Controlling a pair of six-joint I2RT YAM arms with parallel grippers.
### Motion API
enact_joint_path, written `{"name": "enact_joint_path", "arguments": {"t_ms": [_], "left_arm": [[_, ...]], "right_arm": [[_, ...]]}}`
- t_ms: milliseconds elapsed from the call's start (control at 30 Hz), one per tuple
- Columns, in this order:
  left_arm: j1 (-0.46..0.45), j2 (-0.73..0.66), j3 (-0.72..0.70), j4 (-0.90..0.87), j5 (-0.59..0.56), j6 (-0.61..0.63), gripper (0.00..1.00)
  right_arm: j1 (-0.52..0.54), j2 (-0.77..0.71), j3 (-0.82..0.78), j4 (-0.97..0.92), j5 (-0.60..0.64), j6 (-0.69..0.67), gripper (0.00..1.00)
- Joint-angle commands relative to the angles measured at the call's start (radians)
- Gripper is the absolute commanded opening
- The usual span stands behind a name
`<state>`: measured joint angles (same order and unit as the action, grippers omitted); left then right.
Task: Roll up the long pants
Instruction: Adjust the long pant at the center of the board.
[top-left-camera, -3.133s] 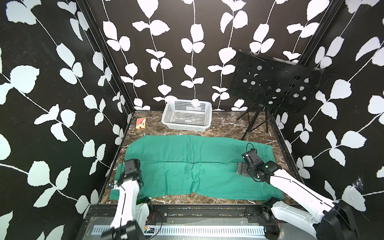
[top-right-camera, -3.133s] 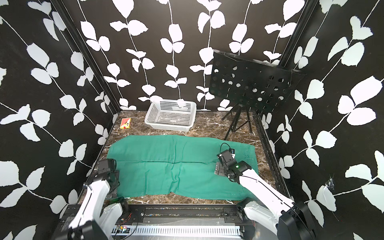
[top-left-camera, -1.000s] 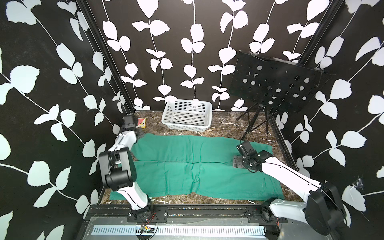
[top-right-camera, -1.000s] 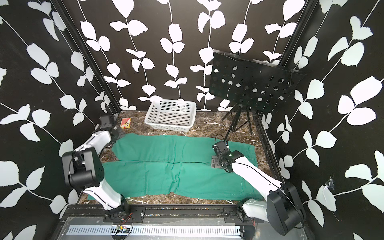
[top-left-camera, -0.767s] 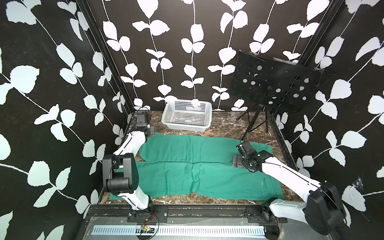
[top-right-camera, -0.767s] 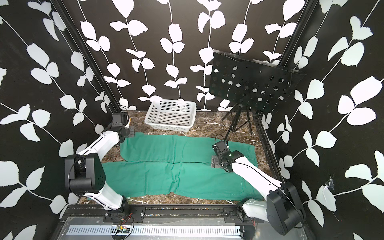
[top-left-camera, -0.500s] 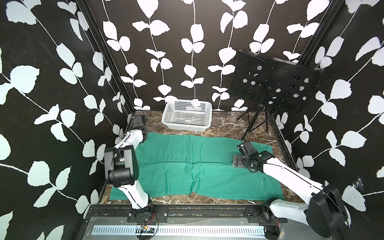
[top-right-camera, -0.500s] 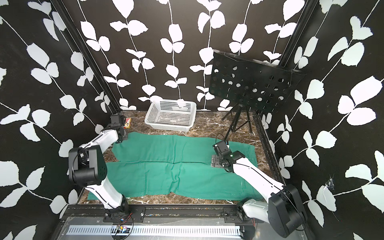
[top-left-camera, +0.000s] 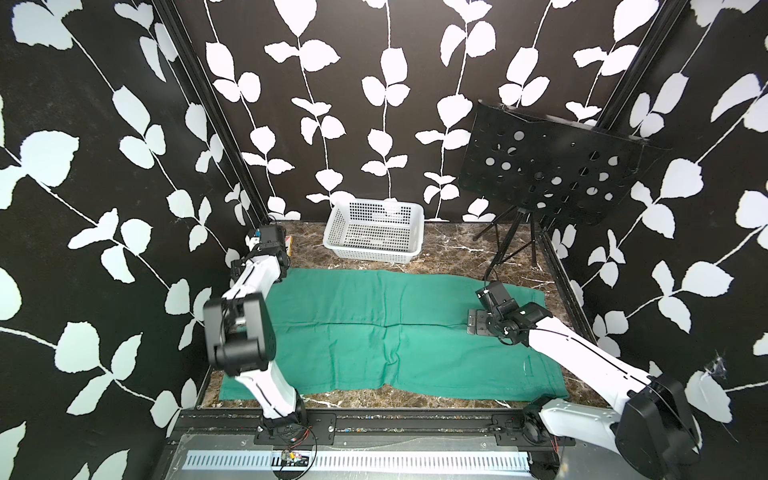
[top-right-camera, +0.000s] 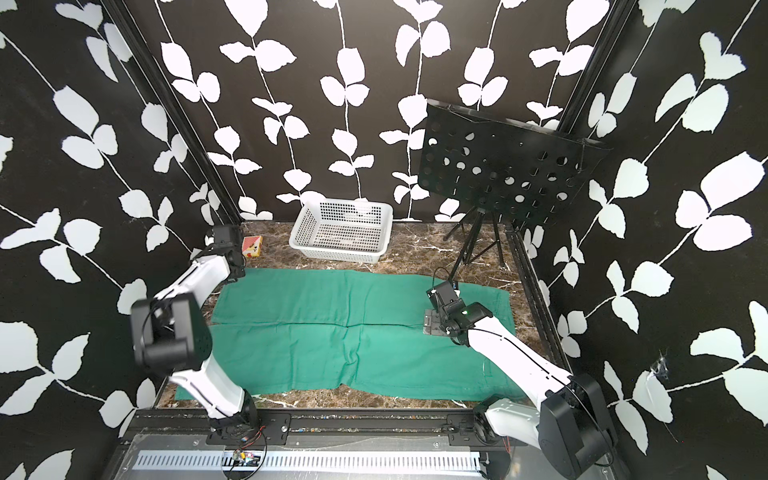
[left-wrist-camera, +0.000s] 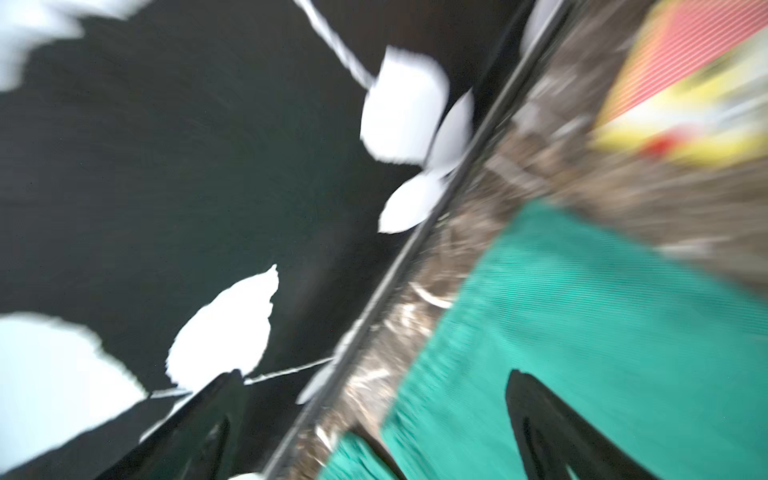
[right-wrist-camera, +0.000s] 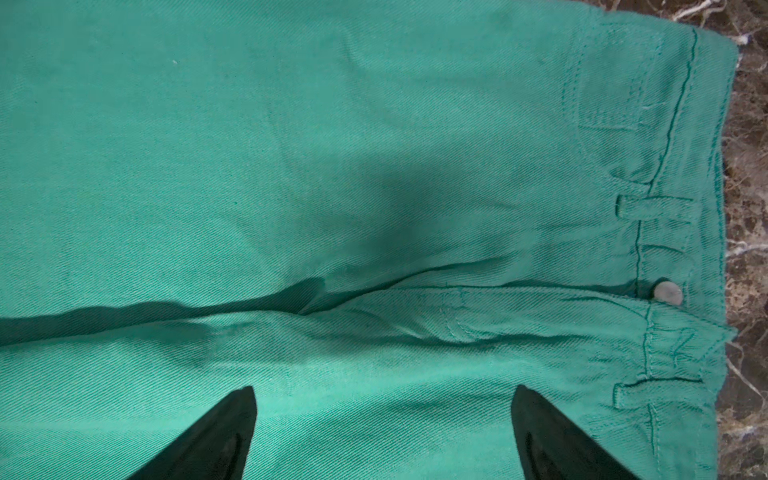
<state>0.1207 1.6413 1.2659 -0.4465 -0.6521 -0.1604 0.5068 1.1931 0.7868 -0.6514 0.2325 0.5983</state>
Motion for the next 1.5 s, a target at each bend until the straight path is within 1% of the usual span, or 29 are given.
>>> {"name": "enact_joint_path", "arguments": {"t_ms": [0,33,100,167,267,333,367,433,500,600,667,733,833,900,1067,1300,1333,1400,1467], "left_arm": [[-0.010,-0.228,-0.124,-0.042,0.341,-0.254,0.94],[-0.015,-0.276,-0.193,0.013,0.416,-0.305,0.93],[-0.015,-0.332,-0.317,0.137,0.508,-0.376,0.91],[-0.011,-0.334,-0.383,0.203,0.547,-0.417,0.90],[-0.011,-0.241,-0.380,0.177,0.602,-0.465,0.90],[-0.005,-0.172,-0.374,0.191,0.622,-0.492,0.90],[0.002,-0.148,-0.380,0.210,0.631,-0.499,0.90],[0.024,-0.106,-0.395,0.267,0.638,-0.532,0.90],[0.043,-0.065,-0.401,0.292,0.637,-0.553,0.90],[0.067,0.001,-0.377,0.252,0.632,-0.564,0.90],[0.081,0.025,-0.372,0.225,0.572,-0.557,0.91],[0.098,0.047,-0.375,0.215,0.525,-0.558,0.91],[0.126,0.095,-0.369,0.196,0.525,-0.586,0.90],[0.145,0.123,-0.362,0.189,0.555,-0.615,0.90],[0.149,0.134,-0.346,0.164,0.523,-0.662,0.90],[0.150,0.157,-0.281,0.149,0.528,-0.633,0.92],[0.149,0.153,-0.271,0.146,0.527,-0.623,0.92],[0.150,0.131,-0.245,0.134,0.516,-0.585,0.94],[0.151,0.099,-0.211,0.104,0.485,-0.539,0.94]], "right_arm": [[0.007,0.000,0.016,-0.023,-0.020,0.021,0.97],[0.011,0.006,0.015,-0.026,-0.023,0.030,0.97],[0.016,0.020,0.015,-0.022,-0.037,0.045,0.97],[0.019,0.035,0.022,-0.001,-0.051,0.052,0.97],[0.010,0.066,0.066,-0.012,-0.013,0.069,0.98],[-0.012,0.085,0.092,-0.003,0.025,0.102,1.00],[-0.026,0.086,0.087,0.027,0.022,0.124,1.00],[-0.055,0.097,0.063,0.146,-0.022,0.171,0.99],[-0.080,0.134,0.079,0.189,-0.028,0.199,0.99],[-0.133,0.199,0.101,0.244,-0.041,0.217,0.99],[-0.177,0.227,0.082,0.325,-0.081,0.228,0.99],[-0.223,0.244,0.075,0.381,-0.095,0.230,0.99],[-0.281,0.264,0.073,0.407,-0.084,0.228,1.00],[-0.329,0.282,0.053,0.431,-0.108,0.243,0.99],[-0.445,0.328,-0.010,0.496,-0.179,0.288,0.99],[-0.576,0.399,-0.017,0.496,-0.218,0.290,0.97],[-0.593,0.430,-0.014,0.489,-0.227,0.292,0.97],[-0.633,0.458,-0.011,0.490,-0.257,0.296,0.96],[-0.664,0.474,-0.005,0.481,-0.258,0.290,0.96]]}}
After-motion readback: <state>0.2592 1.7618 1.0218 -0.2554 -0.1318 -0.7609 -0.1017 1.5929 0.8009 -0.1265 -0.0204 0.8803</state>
